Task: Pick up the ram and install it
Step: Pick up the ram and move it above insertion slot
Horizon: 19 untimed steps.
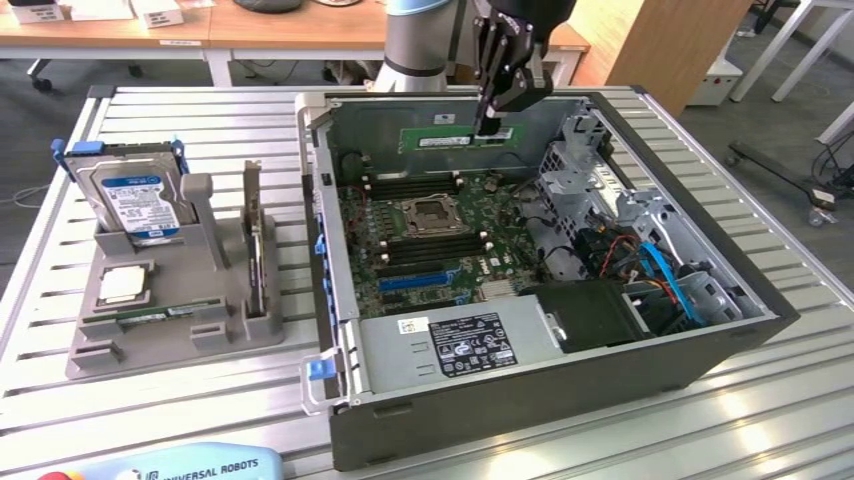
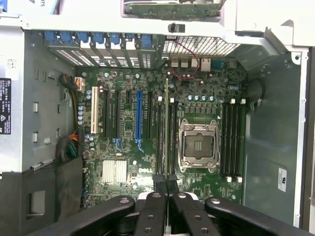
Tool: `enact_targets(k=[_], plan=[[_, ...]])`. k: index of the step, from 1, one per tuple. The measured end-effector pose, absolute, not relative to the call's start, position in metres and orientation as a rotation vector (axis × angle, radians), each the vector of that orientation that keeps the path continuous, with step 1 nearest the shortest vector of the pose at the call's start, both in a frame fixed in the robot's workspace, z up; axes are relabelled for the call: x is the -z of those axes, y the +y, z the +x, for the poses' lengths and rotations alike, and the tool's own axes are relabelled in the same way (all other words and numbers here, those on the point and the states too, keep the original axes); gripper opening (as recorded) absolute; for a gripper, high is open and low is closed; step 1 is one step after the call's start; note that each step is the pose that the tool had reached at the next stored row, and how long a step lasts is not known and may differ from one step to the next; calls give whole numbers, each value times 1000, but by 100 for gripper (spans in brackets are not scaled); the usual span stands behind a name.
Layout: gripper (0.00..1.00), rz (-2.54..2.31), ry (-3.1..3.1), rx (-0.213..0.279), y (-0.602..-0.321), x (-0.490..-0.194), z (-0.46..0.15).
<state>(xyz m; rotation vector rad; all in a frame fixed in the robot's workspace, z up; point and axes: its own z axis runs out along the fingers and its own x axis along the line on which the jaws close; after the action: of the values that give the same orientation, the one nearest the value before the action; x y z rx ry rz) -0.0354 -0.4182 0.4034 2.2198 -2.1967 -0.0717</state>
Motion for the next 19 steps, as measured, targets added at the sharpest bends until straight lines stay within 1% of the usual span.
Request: enact_targets(k=[19], plan=[[11, 2220, -2197, 72, -418, -397, -35]])
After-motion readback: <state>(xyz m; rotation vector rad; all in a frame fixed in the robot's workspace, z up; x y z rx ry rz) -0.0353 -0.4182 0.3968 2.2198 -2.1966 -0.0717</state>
